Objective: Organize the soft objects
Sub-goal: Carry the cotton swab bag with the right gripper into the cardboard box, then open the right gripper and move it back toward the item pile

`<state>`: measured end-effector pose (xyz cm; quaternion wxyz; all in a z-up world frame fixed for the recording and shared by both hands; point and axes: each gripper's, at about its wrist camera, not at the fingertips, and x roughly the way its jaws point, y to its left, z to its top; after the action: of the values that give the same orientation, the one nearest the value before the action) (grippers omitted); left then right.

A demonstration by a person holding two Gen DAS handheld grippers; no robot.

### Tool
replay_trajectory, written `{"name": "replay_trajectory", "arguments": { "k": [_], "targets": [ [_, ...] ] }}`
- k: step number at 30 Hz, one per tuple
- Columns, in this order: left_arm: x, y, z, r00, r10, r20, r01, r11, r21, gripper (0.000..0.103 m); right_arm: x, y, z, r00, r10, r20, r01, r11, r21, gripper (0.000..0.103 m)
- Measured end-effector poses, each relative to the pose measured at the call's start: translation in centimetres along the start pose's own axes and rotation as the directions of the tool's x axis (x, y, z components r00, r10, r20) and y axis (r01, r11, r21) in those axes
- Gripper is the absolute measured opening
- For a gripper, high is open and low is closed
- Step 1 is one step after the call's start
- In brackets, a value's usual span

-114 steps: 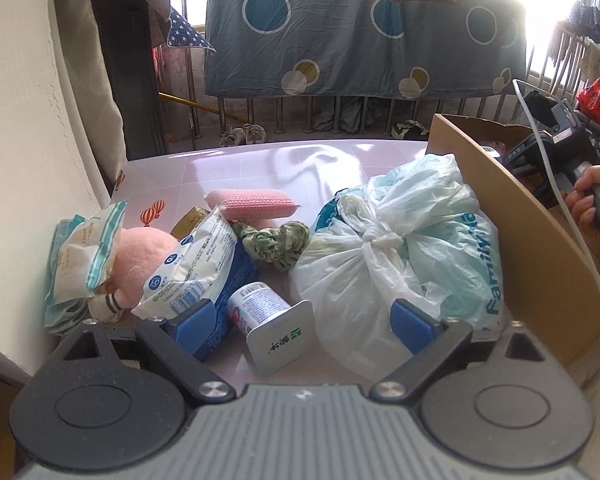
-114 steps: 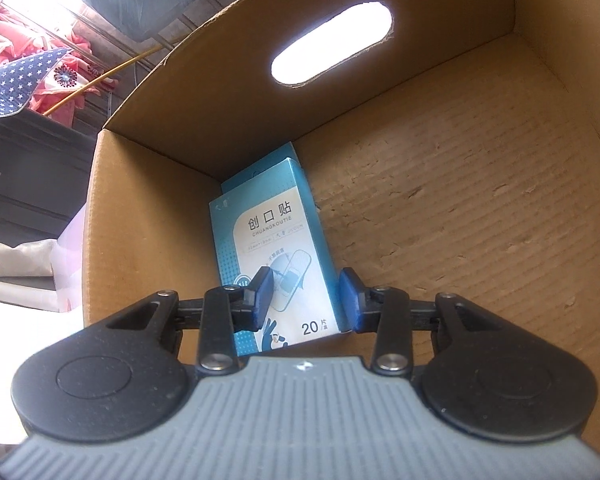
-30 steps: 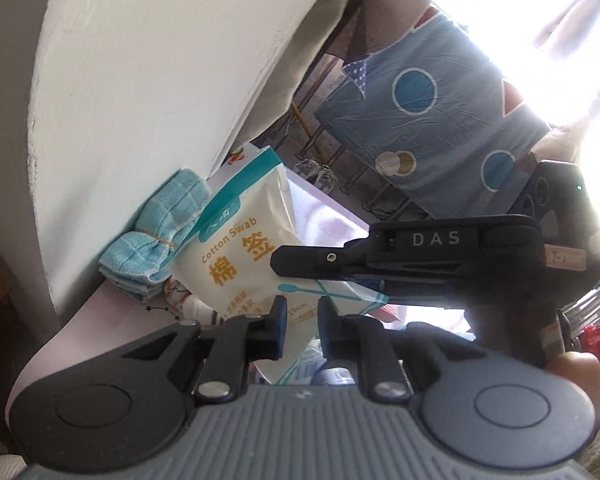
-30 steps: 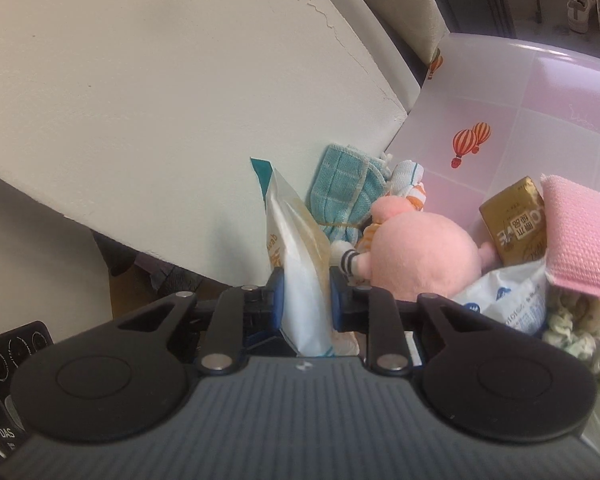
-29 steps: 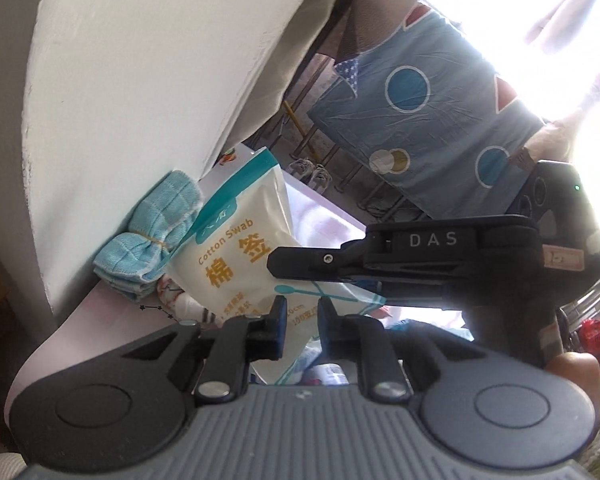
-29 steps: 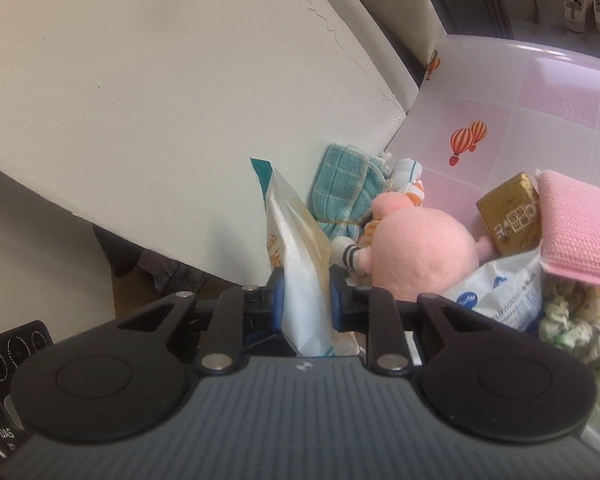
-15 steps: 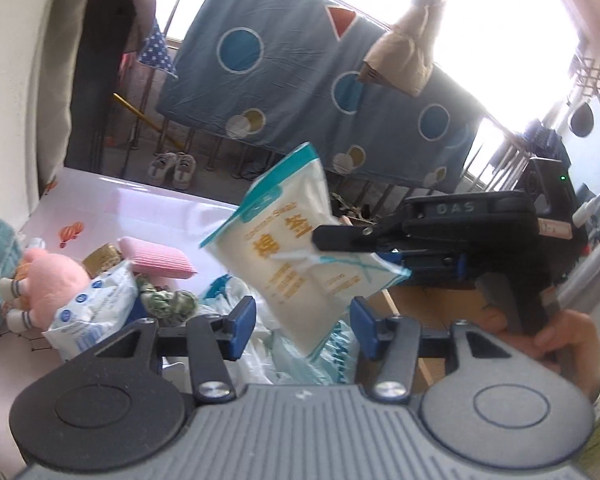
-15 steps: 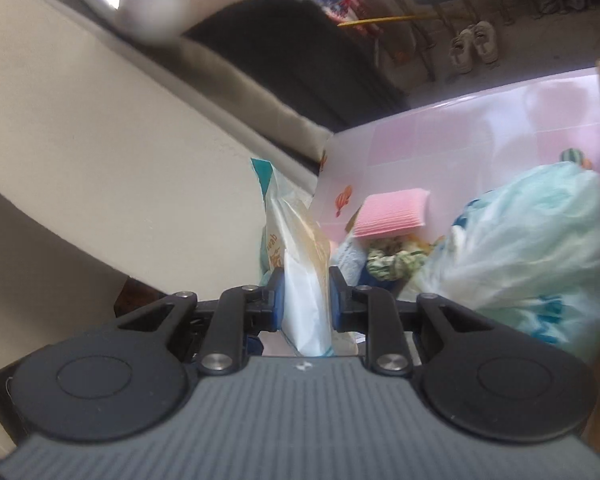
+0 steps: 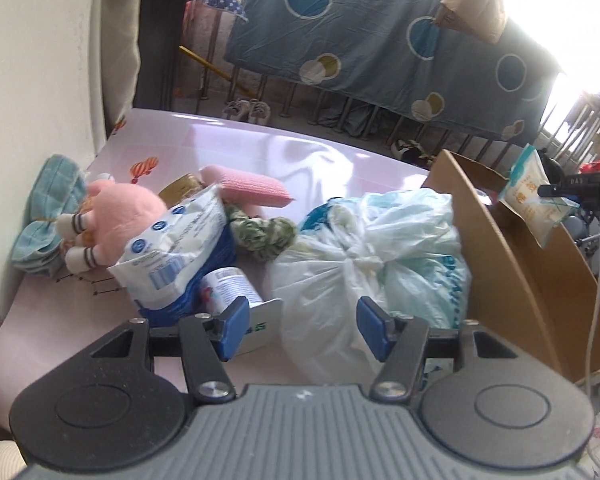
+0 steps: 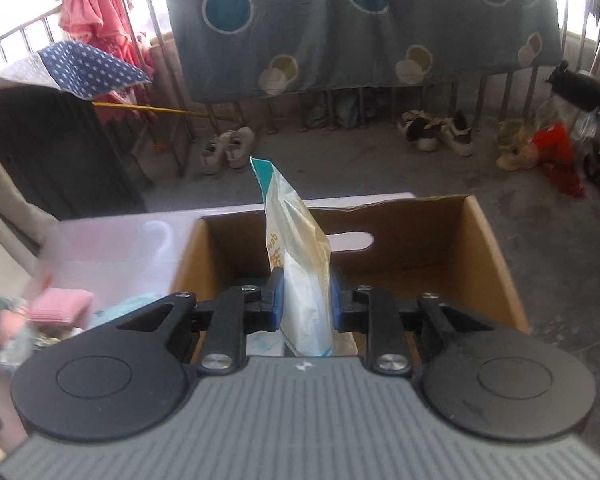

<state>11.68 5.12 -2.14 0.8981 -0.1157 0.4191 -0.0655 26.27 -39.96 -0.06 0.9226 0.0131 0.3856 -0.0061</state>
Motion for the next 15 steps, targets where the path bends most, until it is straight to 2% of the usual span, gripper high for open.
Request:
{"name": "replay_trajectory", "arguments": {
  "k": [2,3,6,8,11,15],
  "targets": [
    [0.0,1.3,0.1,1.0,0.026,-0.005,-0.026,0.999,-0.028,0.06,3.5,1.6,-0.7,0.997,-0.077,-0.027,0.075,0.994,-0.085,0.023],
    [0.0,1.8,0.2,0.999,0.037,-0.006,-0.037,0.999,-0.036,0.06,5.0,2.5,-1.2,0.995,-0.084,-0.049,0.077,0.99,-0.118,0.023],
    [-0.3,2.3,0.4,0.999,0.054,-0.001,-0.054,0.998,-0.036,0.06,8.3,5.7,-2.7,0.99,-0.045,-0.136,0.022,0.986,-0.165,0.025],
    [-0.3,2.4,0.6,0.999,0.054,0.005,-0.054,0.998,-0.031,0.06,8.8,6.8,-3.0,0.988,-0.017,-0.153,-0.01,0.985,-0.171,0.03],
    [-0.2,2.4,0.7,0.999,0.049,0.009,-0.049,0.998,-0.029,0.06,8.0,7.1,-2.2,0.989,0.04,-0.143,-0.057,0.992,-0.112,0.033],
    [0.1,2.5,0.4,0.999,0.04,0.003,-0.04,0.999,-0.036,0.06,7.9,4.2,-1.2,0.97,0.175,-0.167,-0.161,0.982,0.096,0.033]
  ]
}}
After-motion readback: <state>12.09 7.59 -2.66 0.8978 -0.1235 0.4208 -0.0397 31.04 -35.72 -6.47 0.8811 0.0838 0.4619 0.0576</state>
